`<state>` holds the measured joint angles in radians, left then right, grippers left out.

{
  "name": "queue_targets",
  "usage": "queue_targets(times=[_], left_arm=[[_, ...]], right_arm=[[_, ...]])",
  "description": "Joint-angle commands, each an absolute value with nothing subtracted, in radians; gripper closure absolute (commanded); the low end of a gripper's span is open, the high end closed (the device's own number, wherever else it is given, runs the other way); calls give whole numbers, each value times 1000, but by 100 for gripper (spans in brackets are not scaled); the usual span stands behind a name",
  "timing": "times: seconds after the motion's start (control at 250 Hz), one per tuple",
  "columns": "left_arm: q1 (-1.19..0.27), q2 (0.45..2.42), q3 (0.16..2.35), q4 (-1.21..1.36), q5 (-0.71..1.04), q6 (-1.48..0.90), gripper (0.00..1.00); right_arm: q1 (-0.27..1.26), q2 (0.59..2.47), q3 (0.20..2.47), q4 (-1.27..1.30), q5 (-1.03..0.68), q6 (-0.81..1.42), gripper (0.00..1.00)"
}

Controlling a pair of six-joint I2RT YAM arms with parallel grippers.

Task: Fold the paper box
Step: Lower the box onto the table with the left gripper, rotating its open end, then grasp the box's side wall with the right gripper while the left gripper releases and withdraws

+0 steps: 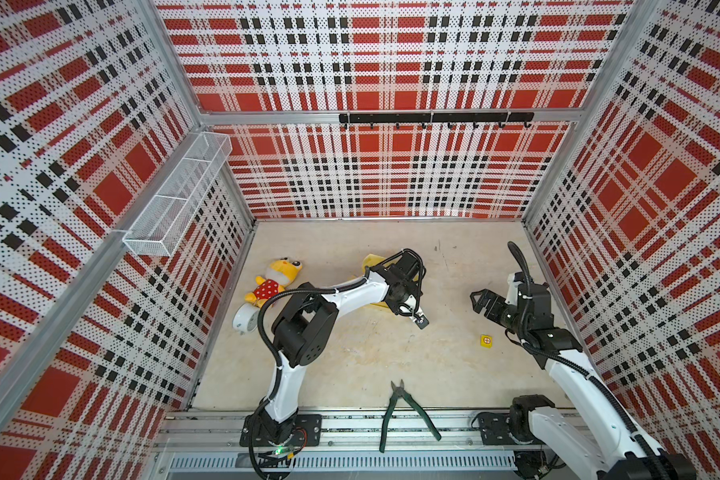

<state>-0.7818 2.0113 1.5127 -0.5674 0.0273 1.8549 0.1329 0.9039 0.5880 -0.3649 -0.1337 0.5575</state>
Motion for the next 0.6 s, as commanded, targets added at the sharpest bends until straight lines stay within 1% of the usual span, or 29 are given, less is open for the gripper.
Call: queue_targets(times=[0.0, 0.1, 0.164, 0.24, 0.284, 0.316, 0.428, 0.456, 0.596], left_arm=[[-794, 1922, 1493, -602, -43, 2169, 34], [-795, 1879, 1495, -654, -55, 2134, 31], [-795, 1854, 1515, -719, -69, 2100, 28], [-795, 1827, 1559, -831, -64, 2007, 25], [-793, 1812, 1592, -906, -57, 1940, 20], [-791, 1801, 1610, -955, -45, 1889, 19], [-771, 1743, 1633, -1051, 6, 1695, 23], [-762, 1730, 1636, -1067, 26, 1634, 24], [-694, 1659, 1622, -1106, 203, 1277, 26]], right_arm=[[194, 927, 643, -336, -65, 535, 0], [242, 955, 650, -311, -28, 564, 0], [279, 976, 654, -295, 2, 591, 0], [343, 1005, 663, -277, 62, 626, 0], [382, 1020, 670, -270, 101, 642, 0], [415, 1032, 677, -266, 138, 659, 0], [523, 1081, 698, -254, 262, 730, 3], [549, 1097, 707, -257, 294, 760, 5], [699, 1189, 765, -262, 453, 877, 8]])
